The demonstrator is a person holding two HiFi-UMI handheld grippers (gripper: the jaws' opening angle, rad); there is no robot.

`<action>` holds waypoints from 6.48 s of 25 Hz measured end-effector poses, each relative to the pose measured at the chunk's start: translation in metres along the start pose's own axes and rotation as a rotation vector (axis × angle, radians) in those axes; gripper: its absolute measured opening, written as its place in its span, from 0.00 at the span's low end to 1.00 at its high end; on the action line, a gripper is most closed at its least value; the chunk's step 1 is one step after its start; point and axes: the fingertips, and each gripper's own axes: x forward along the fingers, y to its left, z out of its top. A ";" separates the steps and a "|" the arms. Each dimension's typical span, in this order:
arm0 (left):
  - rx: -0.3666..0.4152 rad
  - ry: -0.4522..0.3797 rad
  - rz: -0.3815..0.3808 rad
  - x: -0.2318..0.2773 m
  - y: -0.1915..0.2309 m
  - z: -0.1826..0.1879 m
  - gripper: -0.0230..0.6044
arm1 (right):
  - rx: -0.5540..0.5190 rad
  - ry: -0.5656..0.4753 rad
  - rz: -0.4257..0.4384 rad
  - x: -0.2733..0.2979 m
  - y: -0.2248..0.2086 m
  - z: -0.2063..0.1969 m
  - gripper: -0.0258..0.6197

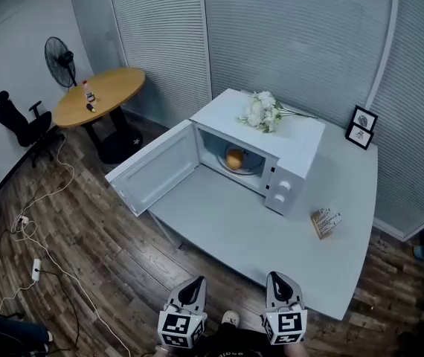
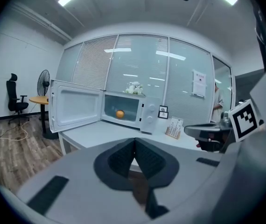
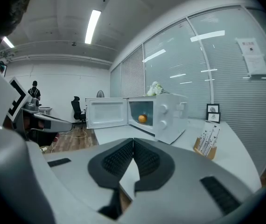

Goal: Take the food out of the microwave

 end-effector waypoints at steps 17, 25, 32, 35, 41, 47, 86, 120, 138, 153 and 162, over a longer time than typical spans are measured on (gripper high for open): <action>0.000 0.020 -0.042 0.067 -0.005 0.012 0.05 | 0.012 0.028 0.028 0.047 -0.020 0.006 0.05; 0.028 0.032 -0.118 0.118 0.027 0.032 0.05 | 0.025 0.035 -0.040 0.096 -0.030 0.021 0.05; 0.046 0.044 -0.165 0.170 0.068 0.049 0.05 | 0.036 0.051 -0.101 0.149 -0.032 0.035 0.05; 0.049 0.047 -0.177 0.187 0.086 0.058 0.05 | 0.038 0.063 -0.127 0.168 -0.032 0.041 0.05; 0.067 0.054 -0.204 0.219 0.117 0.071 0.05 | 0.050 0.069 -0.182 0.205 -0.031 0.053 0.05; 0.095 0.054 -0.265 0.246 0.137 0.087 0.05 | 0.068 0.082 -0.234 0.236 -0.029 0.061 0.05; 0.106 0.136 -0.337 0.271 0.177 0.078 0.05 | 0.047 0.114 -0.202 0.396 -0.046 0.102 0.56; 0.078 0.257 -0.297 0.262 0.197 0.035 0.05 | 0.197 0.310 -0.171 0.463 -0.071 0.060 0.56; 0.074 0.232 -0.308 0.257 0.199 0.040 0.05 | 0.151 0.230 -0.185 0.446 -0.070 0.089 0.55; 0.082 0.193 -0.322 0.255 0.199 0.050 0.05 | 0.062 0.254 -0.190 0.408 -0.056 0.091 0.55; 0.098 0.160 -0.368 0.257 0.182 0.061 0.05 | 0.061 0.233 -0.213 0.382 -0.048 0.090 0.55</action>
